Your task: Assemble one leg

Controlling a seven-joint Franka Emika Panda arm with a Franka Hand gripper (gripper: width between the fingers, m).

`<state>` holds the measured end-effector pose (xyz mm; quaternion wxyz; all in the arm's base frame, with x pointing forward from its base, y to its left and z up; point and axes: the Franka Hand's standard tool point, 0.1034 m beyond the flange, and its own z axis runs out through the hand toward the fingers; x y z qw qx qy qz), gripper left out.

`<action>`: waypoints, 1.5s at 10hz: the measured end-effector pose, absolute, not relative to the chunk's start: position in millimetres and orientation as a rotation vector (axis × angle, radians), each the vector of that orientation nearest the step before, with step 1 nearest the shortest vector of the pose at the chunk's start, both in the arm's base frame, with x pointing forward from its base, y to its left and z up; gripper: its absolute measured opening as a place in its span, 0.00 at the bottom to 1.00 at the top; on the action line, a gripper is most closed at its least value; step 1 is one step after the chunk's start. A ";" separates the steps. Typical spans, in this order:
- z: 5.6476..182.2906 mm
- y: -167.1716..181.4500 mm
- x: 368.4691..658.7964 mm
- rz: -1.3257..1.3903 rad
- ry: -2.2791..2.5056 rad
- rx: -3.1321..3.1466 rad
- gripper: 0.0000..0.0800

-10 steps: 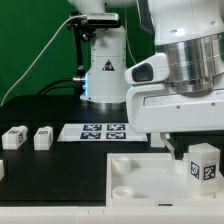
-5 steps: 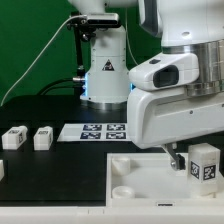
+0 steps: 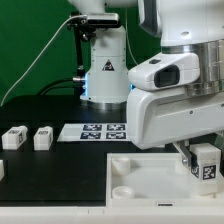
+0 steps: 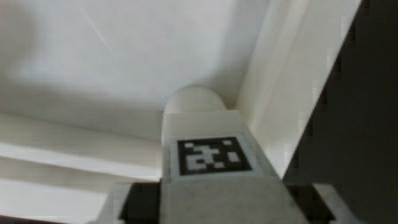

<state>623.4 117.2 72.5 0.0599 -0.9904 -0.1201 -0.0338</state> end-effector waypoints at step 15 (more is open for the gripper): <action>70.3 118.0 625.6 -0.026 1.265 -2.695 0.66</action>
Offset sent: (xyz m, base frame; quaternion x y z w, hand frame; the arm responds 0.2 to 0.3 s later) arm -0.0049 -0.0076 -0.0023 -0.0208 0.0009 0.3712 0.9283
